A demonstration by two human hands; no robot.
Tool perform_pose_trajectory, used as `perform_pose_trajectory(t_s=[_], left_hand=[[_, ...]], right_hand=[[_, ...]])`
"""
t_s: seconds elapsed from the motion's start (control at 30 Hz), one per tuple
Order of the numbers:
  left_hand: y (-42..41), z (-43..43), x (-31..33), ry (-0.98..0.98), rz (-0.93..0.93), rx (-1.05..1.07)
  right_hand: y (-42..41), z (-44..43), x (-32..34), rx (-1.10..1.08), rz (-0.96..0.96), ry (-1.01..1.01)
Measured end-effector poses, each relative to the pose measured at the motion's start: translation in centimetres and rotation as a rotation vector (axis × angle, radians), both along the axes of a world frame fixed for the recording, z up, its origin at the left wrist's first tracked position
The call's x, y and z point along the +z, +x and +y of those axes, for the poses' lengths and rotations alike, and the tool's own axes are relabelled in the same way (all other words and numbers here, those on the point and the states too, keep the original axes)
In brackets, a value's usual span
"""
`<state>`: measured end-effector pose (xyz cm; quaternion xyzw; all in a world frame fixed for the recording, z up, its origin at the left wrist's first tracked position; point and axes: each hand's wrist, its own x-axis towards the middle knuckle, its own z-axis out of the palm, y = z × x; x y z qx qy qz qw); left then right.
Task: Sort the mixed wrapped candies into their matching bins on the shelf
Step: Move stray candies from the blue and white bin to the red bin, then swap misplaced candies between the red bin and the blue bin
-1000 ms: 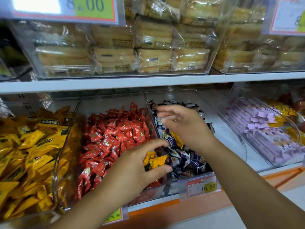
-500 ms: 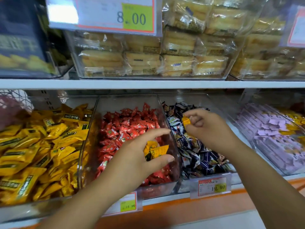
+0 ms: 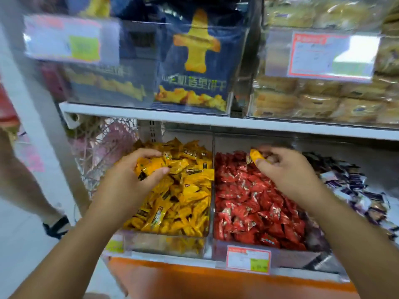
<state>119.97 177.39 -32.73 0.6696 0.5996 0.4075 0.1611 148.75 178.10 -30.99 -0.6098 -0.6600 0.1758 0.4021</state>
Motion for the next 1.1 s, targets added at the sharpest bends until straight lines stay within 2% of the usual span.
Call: perform_pose_trajectory(t_s=[0.17, 0.3, 0.4, 0.47, 0.6, 0.7, 0.77, 0.83, 0.93, 1.0, 1.1], left_hand=[[-2.0, 0.3, -0.7, 0.01, 0.109, 0.013], [-2.4, 2.1, -2.4, 0.123, 0.36, 0.042], [-2.1, 3.2, -3.9, 0.114, 0.53, -0.041], [-1.7, 3.1, -4.1, 0.087, 0.558, -0.048], [-1.3, 3.1, -3.9, 0.072, 0.49, -0.111], [-1.1, 3.9, -4.7, -0.023, 0.563, -0.206], [-0.8, 3.9, -4.4, -0.05, 0.58, -0.192], [-0.5, 3.5, -3.6, 0.021, 0.555, -0.146], [0.2, 2.9, -2.6, 0.168, 0.385, -0.132], [0.6, 2.6, -2.3, 0.137, 0.242, -0.17], [1.1, 2.4, -2.3, 0.063, 0.124, -0.197]], right_hand=[[-2.6, 0.5, 0.8, 0.056, 0.127, 0.06], [-5.4, 1.1, 0.6, 0.214, 0.269, 0.037], [-7.3, 1.5, -0.2, 0.298, 0.216, 0.023], [-8.2, 1.6, -0.7, 0.309, 0.14, 0.039], [-9.4, 1.8, -1.6, 0.313, 0.111, 0.021], [-10.1, 2.0, -2.3, 0.311, 0.019, -0.013], [-10.3, 2.1, -2.8, 0.301, -0.038, -0.009], [-10.2, 2.1, -3.0, 0.279, -0.059, 0.017], [-10.2, 2.0, -3.1, 0.278, -0.058, 0.041], [-10.2, 2.0, -3.3, 0.286, -0.058, 0.061], [-10.4, 1.9, -3.7, 0.28, -0.073, 0.054]])
